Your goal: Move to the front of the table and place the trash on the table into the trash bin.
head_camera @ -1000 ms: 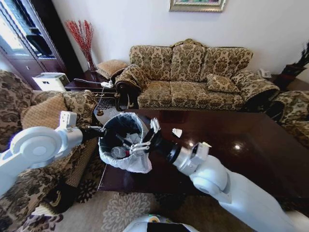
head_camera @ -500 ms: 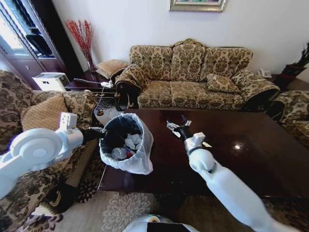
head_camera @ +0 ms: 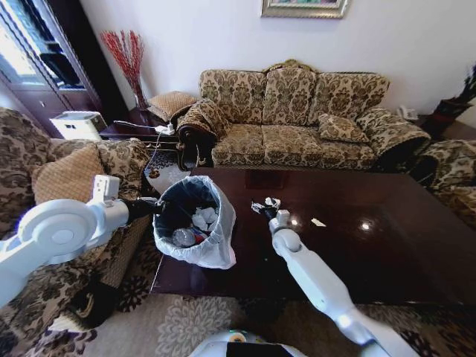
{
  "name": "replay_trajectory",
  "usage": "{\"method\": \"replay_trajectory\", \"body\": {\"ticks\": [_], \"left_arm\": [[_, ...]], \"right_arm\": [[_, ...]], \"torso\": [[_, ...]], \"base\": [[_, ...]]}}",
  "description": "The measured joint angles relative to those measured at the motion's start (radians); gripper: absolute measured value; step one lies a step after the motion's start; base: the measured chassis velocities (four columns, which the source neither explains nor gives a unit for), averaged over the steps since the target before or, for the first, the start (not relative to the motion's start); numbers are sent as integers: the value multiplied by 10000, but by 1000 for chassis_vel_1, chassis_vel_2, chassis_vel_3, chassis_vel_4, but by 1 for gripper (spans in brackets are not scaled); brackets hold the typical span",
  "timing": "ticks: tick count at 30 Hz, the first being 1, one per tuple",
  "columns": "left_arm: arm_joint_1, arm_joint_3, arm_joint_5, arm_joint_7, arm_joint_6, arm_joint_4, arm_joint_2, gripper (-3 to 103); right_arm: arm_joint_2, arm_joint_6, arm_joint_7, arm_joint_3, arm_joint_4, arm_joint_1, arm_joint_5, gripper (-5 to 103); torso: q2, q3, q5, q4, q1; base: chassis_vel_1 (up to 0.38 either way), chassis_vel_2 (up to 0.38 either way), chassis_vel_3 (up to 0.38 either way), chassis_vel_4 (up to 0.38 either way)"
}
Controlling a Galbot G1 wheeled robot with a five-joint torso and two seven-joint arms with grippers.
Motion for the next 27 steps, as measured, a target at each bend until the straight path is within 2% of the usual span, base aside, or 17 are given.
{"method": "replay_trajectory", "body": {"ticks": [3, 7, 13, 17, 18, 20, 22, 24, 25, 27], "left_arm": [[2, 92, 84, 10, 0, 111, 8, 0], [5, 122, 123, 48, -2, 178, 33, 0], [7, 162, 142, 62, -8, 262, 37, 0], [13, 192, 155, 64, -12, 271, 7, 0], [15, 192, 156, 66, -12, 276, -1, 0], [19, 192, 158, 72, -12, 309, -23, 0], [20, 192, 160, 72, -13, 314, -29, 0], [20, 198, 177, 78, -15, 323, -41, 0], [20, 198, 177, 78, -15, 323, -41, 0], [16, 216, 204, 82, -24, 326, -44, 0]], "right_arm": [[674, 609, 221, 149, -1355, 458, -461, 100], [1221, 900, 712, 384, -2581, 908, -896, 100], [1632, 993, 826, 541, -3891, 1538, -1094, 100], [1746, 901, 598, 515, -4518, 1854, -1084, 100], [1748, 875, 555, 511, -4607, 1889, -1068, 103], [1690, 880, 397, 482, -4705, 1898, -1041, 96], [1658, 887, 362, 469, -4709, 1889, -1033, 96], [1569, 894, 299, 451, -4665, 1818, -1008, 90], [1569, 894, 299, 451, -4665, 1818, -1008, 90], [1508, 895, 288, 452, -4598, 1759, -993, 82]], "torso": [[0, -1, -1, 1, 0], [0, 0, 4, -2, 1], [0, 0, -1, -1, 1], [0, -1, -2, 3, 0], [0, -1, -2, 2, 0], [0, -2, 3, 0, -1], [0, -2, 2, -1, -1], [1, -3, 1, -2, -1], [1, -3, 1, -2, -1], [1, -3, 1, -1, -2]], "base": [[-26, -47, 36, 35], [-18, -28, 28, 22], [0, 0, 0, 0], [0, 0, 0, 0], [0, 0, 0, 0], [0, 0, 0, 0], [0, 0, 0, 0], [0, 0, 0, 0], [0, 0, 0, 0], [0, 0, 0, 0]]}}
